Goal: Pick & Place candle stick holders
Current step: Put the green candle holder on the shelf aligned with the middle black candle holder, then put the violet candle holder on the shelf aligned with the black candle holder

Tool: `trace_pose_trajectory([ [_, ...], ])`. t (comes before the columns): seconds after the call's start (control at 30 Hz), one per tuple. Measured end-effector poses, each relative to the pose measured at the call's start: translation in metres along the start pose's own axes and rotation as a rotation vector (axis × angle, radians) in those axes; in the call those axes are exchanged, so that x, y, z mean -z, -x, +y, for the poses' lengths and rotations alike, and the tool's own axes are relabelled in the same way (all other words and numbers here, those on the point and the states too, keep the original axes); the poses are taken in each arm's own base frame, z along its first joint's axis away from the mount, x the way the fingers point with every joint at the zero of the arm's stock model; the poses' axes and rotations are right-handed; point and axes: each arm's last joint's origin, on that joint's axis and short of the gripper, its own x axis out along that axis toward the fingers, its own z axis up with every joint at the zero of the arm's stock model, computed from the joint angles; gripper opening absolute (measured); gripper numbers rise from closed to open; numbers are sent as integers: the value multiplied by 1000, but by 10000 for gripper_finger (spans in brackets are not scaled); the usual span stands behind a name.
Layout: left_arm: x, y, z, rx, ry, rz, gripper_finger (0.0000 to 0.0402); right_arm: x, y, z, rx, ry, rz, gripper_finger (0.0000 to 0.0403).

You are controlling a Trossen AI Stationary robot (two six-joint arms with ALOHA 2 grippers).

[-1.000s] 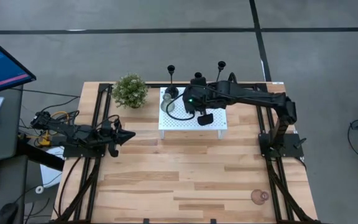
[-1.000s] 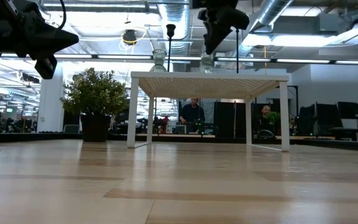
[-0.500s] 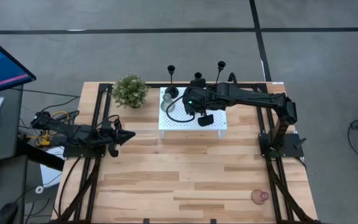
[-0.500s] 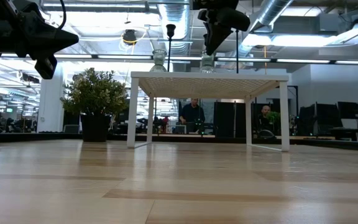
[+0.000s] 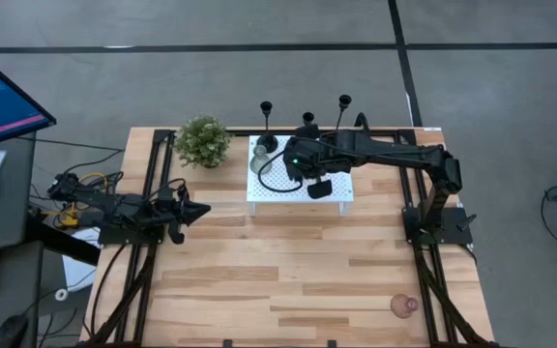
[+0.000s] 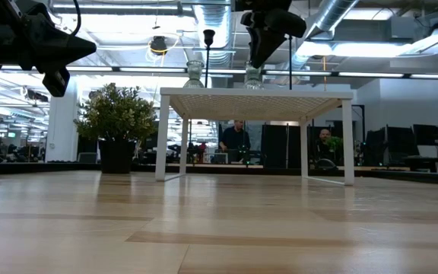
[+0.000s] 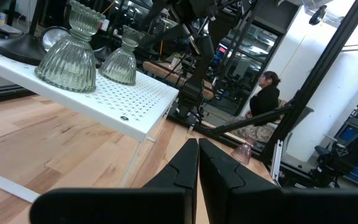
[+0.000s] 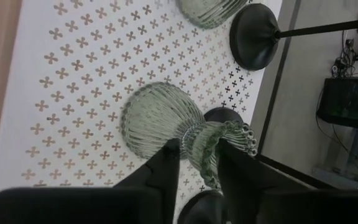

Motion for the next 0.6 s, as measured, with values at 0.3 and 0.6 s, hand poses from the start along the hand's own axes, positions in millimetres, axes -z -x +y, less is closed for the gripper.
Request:
trace_pose_trajectory([
  [0.3,0,0,0,0,0,0,12,1,20,2,14,-7,-44,191],
  [0.6,0,0,0,0,0,0,12,43,86,9,-103,-215,9,248],
])
